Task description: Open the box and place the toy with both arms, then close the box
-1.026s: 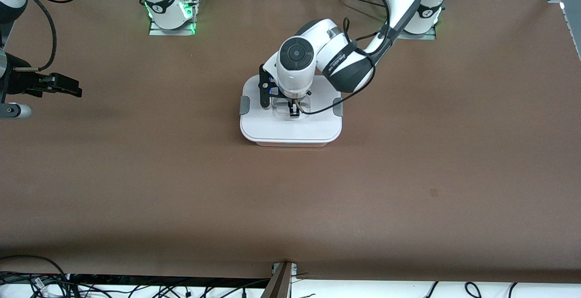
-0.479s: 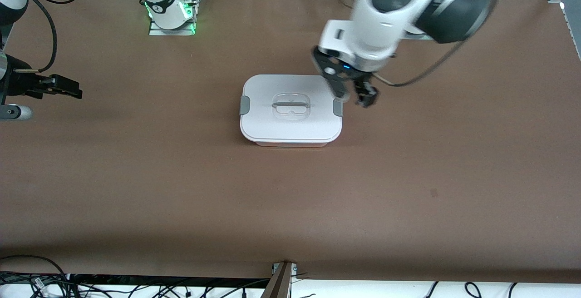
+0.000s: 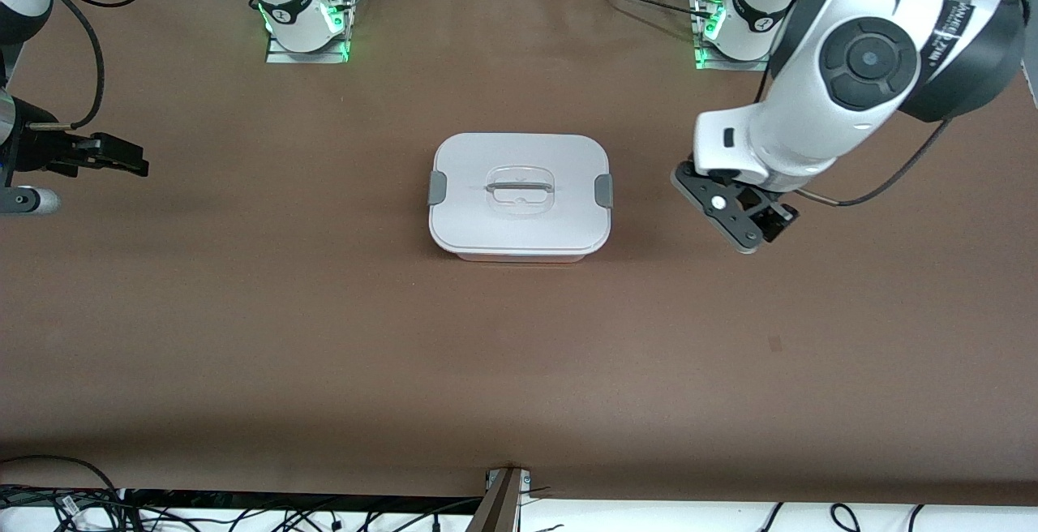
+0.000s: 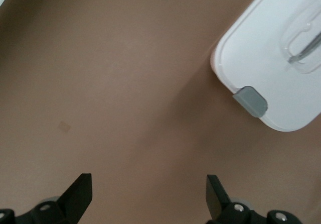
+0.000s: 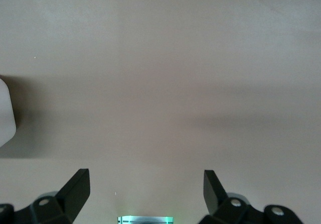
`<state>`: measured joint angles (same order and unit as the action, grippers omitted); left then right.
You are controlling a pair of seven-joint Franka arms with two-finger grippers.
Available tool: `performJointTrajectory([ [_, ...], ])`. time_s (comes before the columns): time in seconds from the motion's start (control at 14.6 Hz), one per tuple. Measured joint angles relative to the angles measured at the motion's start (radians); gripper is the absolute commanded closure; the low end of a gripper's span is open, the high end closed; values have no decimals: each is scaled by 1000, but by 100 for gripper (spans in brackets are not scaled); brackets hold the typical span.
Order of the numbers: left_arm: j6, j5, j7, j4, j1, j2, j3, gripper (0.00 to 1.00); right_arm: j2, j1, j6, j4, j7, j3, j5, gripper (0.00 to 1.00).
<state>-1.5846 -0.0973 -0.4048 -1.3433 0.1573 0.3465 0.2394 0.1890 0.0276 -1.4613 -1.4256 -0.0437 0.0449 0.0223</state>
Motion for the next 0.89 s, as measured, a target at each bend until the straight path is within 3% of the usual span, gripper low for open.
performJointTrajectory([
  [0.34, -3, 0, 233, 2, -73, -7, -23, 0, 0, 0, 0, 0, 0, 0, 0, 0],
  [0.55, -47, 44, 306, -31, -89, -86, -119, 0, 1, 0, 0, 0, 0, -1, 0, 0],
  [0.68, -174, 105, 311, -159, -95, -192, -200, 0, 1, 0, 0, 0, 0, -1, 0, 0],
  [0.89, -258, 119, 311, -361, -106, -338, -247, 0, 1, 1, 0, 0, 0, -1, 0, 0],
])
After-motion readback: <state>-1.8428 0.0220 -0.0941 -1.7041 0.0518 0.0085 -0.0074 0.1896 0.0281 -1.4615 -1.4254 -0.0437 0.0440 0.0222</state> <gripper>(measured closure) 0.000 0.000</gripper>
